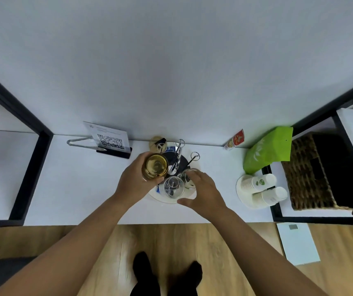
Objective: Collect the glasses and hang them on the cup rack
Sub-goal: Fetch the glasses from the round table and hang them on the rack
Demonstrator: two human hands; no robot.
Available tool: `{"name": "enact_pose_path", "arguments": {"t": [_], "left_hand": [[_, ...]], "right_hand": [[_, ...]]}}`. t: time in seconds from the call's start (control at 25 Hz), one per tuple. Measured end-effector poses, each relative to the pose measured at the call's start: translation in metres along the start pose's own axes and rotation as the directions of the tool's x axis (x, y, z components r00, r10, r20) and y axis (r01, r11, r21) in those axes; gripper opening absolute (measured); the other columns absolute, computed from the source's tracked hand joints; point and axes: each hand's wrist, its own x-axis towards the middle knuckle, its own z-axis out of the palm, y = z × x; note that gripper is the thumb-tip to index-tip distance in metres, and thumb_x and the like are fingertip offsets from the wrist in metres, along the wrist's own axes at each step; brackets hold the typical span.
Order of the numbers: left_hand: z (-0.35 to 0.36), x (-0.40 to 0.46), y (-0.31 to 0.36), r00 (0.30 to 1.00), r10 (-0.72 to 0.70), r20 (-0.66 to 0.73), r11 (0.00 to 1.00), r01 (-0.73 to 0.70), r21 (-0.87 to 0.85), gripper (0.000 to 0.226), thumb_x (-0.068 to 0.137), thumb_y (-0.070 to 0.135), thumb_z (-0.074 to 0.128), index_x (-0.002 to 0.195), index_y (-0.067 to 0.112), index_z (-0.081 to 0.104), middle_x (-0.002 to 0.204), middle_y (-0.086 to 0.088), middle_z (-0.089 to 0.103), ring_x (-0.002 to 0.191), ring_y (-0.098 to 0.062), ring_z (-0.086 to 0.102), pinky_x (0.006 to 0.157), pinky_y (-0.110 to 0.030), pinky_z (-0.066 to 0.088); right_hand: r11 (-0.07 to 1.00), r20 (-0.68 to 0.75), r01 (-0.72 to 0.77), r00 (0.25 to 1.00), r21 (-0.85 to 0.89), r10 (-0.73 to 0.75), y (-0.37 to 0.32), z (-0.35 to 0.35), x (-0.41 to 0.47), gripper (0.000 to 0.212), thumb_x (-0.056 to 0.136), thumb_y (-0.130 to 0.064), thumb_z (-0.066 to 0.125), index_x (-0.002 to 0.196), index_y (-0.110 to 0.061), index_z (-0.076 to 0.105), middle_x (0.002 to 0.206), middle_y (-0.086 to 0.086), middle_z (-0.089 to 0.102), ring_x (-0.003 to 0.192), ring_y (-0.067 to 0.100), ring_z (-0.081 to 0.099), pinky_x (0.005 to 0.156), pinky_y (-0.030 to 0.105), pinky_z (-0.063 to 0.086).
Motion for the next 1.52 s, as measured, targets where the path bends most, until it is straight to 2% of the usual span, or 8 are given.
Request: {"name": "enact_pose_path", "arguments": {"t": [0.08, 0.2, 0.32, 0.44, 0.8, 1.04, 1.2, 1.52], "left_hand": [[0.003, 0.004, -0.008, 1.000, -0.009, -0.002, 1.000, 0.009, -0.012, 0.079, 0.070, 0.037, 0.096, 0.135, 0.040, 0.051, 0.122, 0.033, 0.060, 0.112, 0.014, 0.054, 0.091, -0.018, 0.050], [0.007, 0.008, -0.017, 1.000, -0.006, 0.013, 1.000, 0.006, -0.014, 0.080, 0.071, 0.031, 0.096, 0.135, 0.041, 0.050, 0.126, 0.028, 0.060, 0.116, 0.010, 0.055, 0.094, -0.014, 0.048], [0.016, 0.011, -0.030, 0.999, -0.005, 0.045, 1.000, 0.005, 0.000, 0.084, 0.072, 0.030, 0.096, 0.138, 0.046, 0.045, 0.129, 0.028, 0.057, 0.118, 0.012, 0.052, 0.094, -0.005, 0.042], [0.025, 0.014, -0.039, 0.996, -0.009, 0.084, 1.000, 0.008, 0.015, 0.086, 0.072, 0.032, 0.096, 0.140, 0.043, 0.045, 0.131, 0.025, 0.056, 0.119, 0.010, 0.051, 0.095, -0.009, 0.044], [0.042, 0.020, -0.064, 0.992, -0.036, 0.119, 0.999, 0.033, 0.026, 0.087, 0.072, 0.031, 0.096, 0.142, 0.038, 0.045, 0.134, 0.017, 0.058, 0.124, -0.002, 0.053, 0.093, -0.003, 0.041], [0.052, 0.020, -0.076, 0.989, -0.073, 0.129, 0.997, 0.067, 0.045, 0.088, 0.073, 0.032, 0.095, 0.142, 0.038, 0.042, 0.133, 0.020, 0.055, 0.123, -0.002, 0.051, 0.090, -0.003, 0.043], [0.057, 0.019, -0.085, 0.985, -0.099, 0.138, 0.994, 0.091, 0.064, 0.086, 0.074, 0.030, 0.094, 0.143, 0.033, 0.042, 0.139, 0.009, 0.058, 0.124, -0.008, 0.052, 0.090, -0.006, 0.043], [0.064, 0.021, -0.088, 0.981, -0.119, 0.150, 0.990, 0.106, 0.091, 0.088, 0.076, 0.029, 0.094, 0.145, 0.033, 0.040, 0.142, 0.006, 0.058, 0.130, -0.016, 0.054, 0.091, -0.011, 0.044]], "right_hand": [[1.000, -0.017, 0.003, 1.000, -0.011, -0.003, -0.001, 0.007, 0.006, 0.093, 0.076, -0.049, 0.090, 0.154, -0.025, 0.047, 0.157, -0.001, 0.045, 0.146, 0.023, 0.038, 0.118, 0.038, 0.038], [0.999, -0.030, -0.008, 1.000, -0.053, 0.007, 0.002, 0.015, 0.014, 0.091, 0.077, -0.052, 0.088, 0.153, -0.025, 0.047, 0.159, 0.003, 0.042, 0.149, 0.027, 0.035, 0.117, 0.046, 0.040], [0.992, 0.011, -0.065, 0.998, -0.105, 0.067, 0.008, 0.025, 0.023, 0.093, 0.080, -0.059, 0.083, 0.159, -0.033, 0.041, 0.176, 0.006, 0.014, 0.163, 0.032, 0.006, 0.125, 0.057, 0.028], [0.986, 0.051, -0.053, 0.997, -0.157, 0.062, 0.011, 0.030, 0.032, 0.096, 0.080, -0.066, 0.080, 0.160, -0.038, 0.037, 0.178, 0.003, -0.002, 0.163, 0.029, -0.009, 0.124, 0.062, 0.022], [0.992, 0.024, -0.019, 0.999, -0.124, 0.022, 0.027, 0.043, 0.037, 0.090, 0.080, -0.062, 0.082, 0.158, -0.037, 0.043, 0.178, 0.004, 0.001, 0.164, 0.029, -0.009, 0.123, 0.058, 0.030], [0.991, 0.011, -0.002, 1.000, -0.132, 0.004, 0.035, 0.051, 0.040, 0.083, 0.078, -0.069, 0.079, 0.151, -0.040, 0.051, 0.178, 0.000, -0.004, 0.161, 0.022, -0.021, 0.118, 0.052, 0.039], [0.990, -0.005, 0.013, 1.000, -0.139, -0.014, 0.037, 0.054, 0.041, 0.081, 0.077, -0.071, 0.077, 0.149, -0.040, 0.054, 0.178, -0.001, -0.005, 0.158, 0.019, -0.026, 0.112, 0.053, 0.046], [0.989, -0.002, 0.030, 1.000, -0.145, -0.030, 0.040, 0.056, 0.039, 0.084, 0.081, -0.071, 0.075, 0.154, -0.039, 0.048, 0.177, -0.003, -0.012, 0.158, 0.020, -0.029, 0.115, 0.052, 0.044]]}}
